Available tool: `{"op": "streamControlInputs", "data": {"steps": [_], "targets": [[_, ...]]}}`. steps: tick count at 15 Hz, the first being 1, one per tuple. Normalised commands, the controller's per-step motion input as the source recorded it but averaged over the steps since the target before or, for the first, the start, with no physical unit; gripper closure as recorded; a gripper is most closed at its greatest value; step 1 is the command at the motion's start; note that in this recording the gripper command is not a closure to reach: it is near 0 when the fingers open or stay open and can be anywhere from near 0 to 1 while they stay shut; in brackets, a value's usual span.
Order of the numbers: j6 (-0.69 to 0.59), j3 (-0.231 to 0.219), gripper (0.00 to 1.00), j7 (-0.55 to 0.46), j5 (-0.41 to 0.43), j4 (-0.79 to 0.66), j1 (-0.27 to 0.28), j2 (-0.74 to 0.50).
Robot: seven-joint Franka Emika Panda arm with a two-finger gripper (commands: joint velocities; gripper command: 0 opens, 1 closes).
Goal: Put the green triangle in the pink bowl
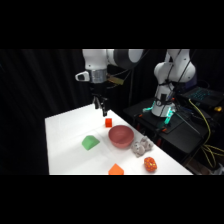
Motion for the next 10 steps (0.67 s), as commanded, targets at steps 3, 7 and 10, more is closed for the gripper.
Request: {"op": "streamControlInputs", "data": {"steps": [3, 7, 10], "targets": [[0.04, 0.011, 0.00, 0.01, -0.038, 0.00, -0.017, 0.00], [0.16, -0.003, 0.00, 0.04, -0.119, 0.08, -0.020, 0.13], [0.09, 0.002, 0.00, -0.01, -0.118, 0.36, -0.013, 0.40]]}}
